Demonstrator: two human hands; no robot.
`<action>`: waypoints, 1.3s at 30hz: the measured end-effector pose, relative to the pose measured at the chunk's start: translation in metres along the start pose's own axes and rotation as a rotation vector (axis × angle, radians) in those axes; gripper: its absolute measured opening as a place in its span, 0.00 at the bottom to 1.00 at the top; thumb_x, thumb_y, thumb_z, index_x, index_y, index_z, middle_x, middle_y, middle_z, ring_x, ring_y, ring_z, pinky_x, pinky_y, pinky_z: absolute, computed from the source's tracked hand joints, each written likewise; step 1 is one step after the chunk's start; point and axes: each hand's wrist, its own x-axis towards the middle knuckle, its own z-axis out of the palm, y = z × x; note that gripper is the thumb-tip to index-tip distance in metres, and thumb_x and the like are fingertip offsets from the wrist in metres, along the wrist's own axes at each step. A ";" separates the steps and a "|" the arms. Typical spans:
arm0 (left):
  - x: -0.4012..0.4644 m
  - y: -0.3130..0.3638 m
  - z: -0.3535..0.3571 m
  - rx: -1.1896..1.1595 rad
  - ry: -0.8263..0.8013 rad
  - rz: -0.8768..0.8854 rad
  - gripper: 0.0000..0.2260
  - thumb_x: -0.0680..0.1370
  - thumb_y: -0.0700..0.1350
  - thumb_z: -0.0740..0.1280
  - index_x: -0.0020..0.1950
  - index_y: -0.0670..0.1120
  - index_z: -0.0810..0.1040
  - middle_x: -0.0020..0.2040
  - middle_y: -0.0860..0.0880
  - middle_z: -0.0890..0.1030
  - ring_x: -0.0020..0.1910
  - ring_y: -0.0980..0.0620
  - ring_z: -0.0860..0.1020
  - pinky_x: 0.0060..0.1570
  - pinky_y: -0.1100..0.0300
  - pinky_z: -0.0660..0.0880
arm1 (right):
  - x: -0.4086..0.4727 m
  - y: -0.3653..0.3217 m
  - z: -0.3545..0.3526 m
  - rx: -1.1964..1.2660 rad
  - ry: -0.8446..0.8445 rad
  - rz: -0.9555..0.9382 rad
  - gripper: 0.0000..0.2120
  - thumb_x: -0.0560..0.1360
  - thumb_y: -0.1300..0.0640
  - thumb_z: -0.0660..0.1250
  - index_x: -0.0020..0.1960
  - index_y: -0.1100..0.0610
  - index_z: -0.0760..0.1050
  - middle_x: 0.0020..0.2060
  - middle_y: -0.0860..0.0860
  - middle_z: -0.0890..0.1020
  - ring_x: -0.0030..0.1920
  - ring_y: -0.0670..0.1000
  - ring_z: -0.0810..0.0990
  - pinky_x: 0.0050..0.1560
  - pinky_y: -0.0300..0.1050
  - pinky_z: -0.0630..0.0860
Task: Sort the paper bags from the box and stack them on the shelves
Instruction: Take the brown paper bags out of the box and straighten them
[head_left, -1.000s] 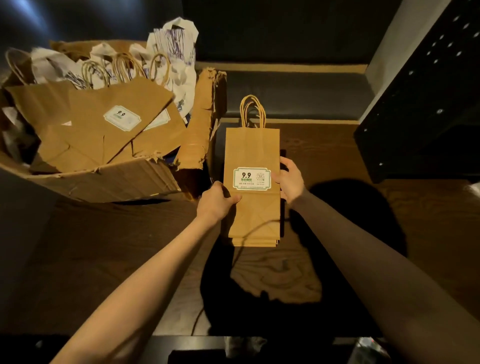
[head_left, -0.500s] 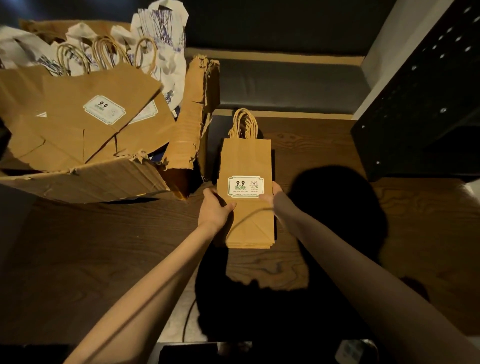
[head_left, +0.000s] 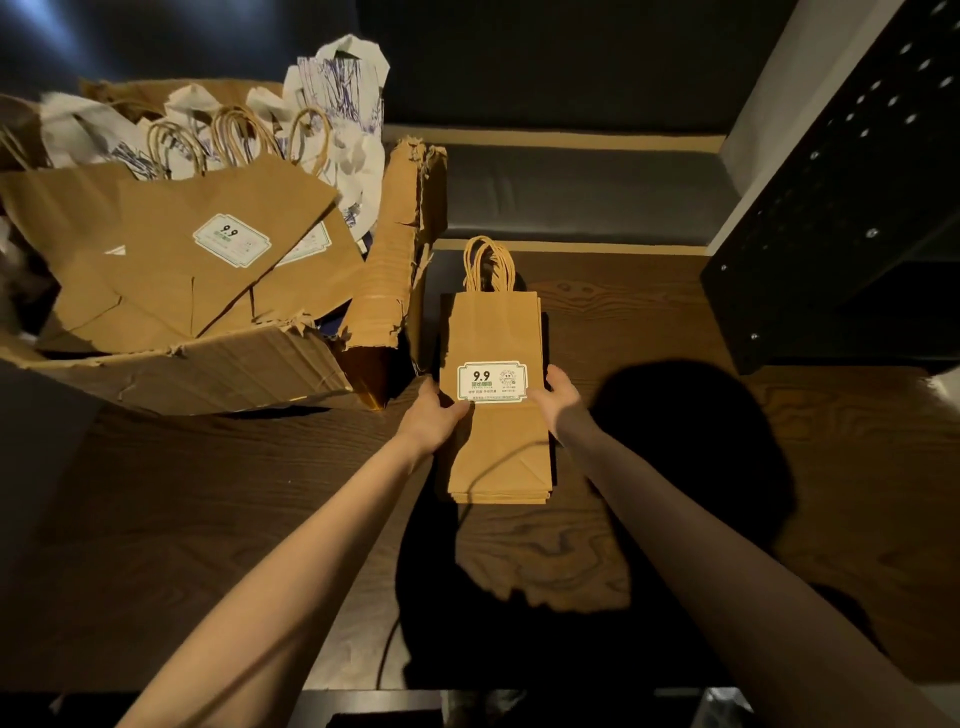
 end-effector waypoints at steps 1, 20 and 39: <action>-0.004 0.007 -0.002 0.018 0.029 0.013 0.27 0.78 0.47 0.65 0.73 0.41 0.60 0.68 0.42 0.71 0.66 0.42 0.71 0.66 0.49 0.67 | -0.003 -0.005 -0.004 -0.036 0.006 -0.036 0.25 0.80 0.60 0.59 0.75 0.62 0.58 0.70 0.55 0.67 0.70 0.55 0.67 0.62 0.43 0.65; -0.070 0.140 -0.149 0.058 0.327 0.456 0.08 0.79 0.45 0.61 0.43 0.45 0.75 0.37 0.47 0.77 0.38 0.50 0.74 0.39 0.59 0.69 | -0.069 -0.187 0.021 -0.303 0.089 -0.672 0.11 0.79 0.59 0.59 0.58 0.53 0.76 0.56 0.50 0.78 0.55 0.47 0.75 0.52 0.40 0.74; 0.023 0.031 -0.369 0.249 0.274 0.442 0.06 0.80 0.44 0.60 0.45 0.44 0.73 0.44 0.45 0.78 0.41 0.49 0.74 0.36 0.59 0.69 | -0.015 -0.234 0.199 -0.504 0.124 -0.545 0.13 0.79 0.59 0.56 0.59 0.56 0.75 0.58 0.53 0.78 0.51 0.51 0.75 0.47 0.43 0.70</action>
